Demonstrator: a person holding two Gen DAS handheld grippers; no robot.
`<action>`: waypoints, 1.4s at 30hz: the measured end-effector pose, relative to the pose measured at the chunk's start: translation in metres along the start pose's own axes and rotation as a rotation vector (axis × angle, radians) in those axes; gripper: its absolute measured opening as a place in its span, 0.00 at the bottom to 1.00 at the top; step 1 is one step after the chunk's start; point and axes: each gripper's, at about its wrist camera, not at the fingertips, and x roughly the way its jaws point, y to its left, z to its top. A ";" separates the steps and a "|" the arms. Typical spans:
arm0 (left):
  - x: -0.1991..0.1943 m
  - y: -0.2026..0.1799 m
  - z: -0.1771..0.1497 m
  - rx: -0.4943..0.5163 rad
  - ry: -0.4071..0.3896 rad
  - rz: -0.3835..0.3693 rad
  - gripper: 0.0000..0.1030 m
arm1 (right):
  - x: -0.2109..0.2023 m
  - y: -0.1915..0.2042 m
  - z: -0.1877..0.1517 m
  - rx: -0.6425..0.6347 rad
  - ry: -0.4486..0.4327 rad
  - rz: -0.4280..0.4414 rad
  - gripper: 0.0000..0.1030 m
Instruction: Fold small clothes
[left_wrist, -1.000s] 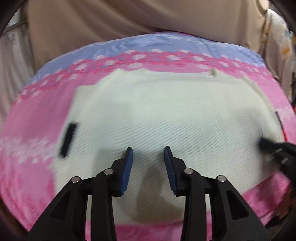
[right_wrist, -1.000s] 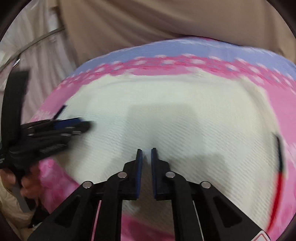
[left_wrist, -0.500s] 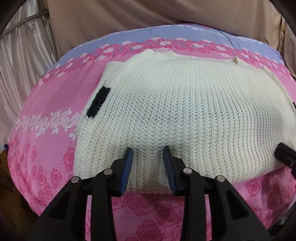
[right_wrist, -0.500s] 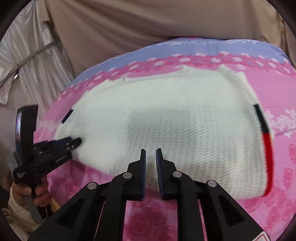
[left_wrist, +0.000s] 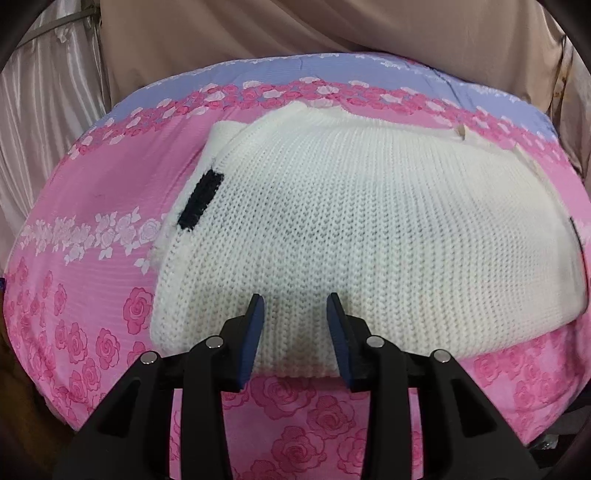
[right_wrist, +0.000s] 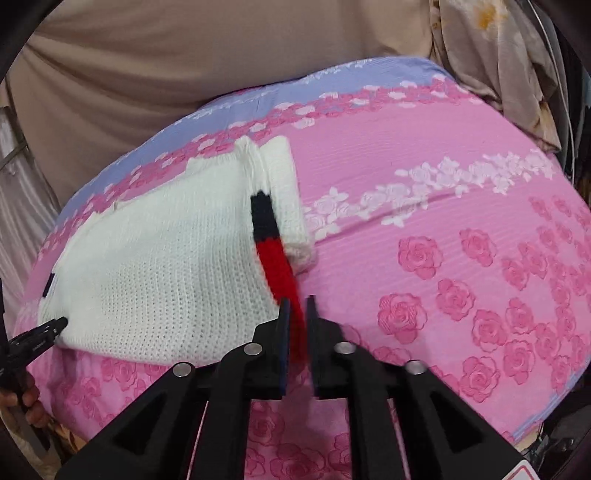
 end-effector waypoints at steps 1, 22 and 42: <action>-0.005 0.001 0.007 -0.009 -0.016 -0.020 0.33 | -0.002 0.011 0.005 -0.026 -0.027 0.012 0.16; 0.054 0.048 0.061 -0.060 -0.060 -0.023 0.53 | 0.068 0.020 0.054 -0.038 0.025 0.146 0.00; 0.099 0.050 0.172 -0.204 -0.056 -0.057 0.03 | 0.093 0.071 0.151 -0.097 -0.099 0.175 0.08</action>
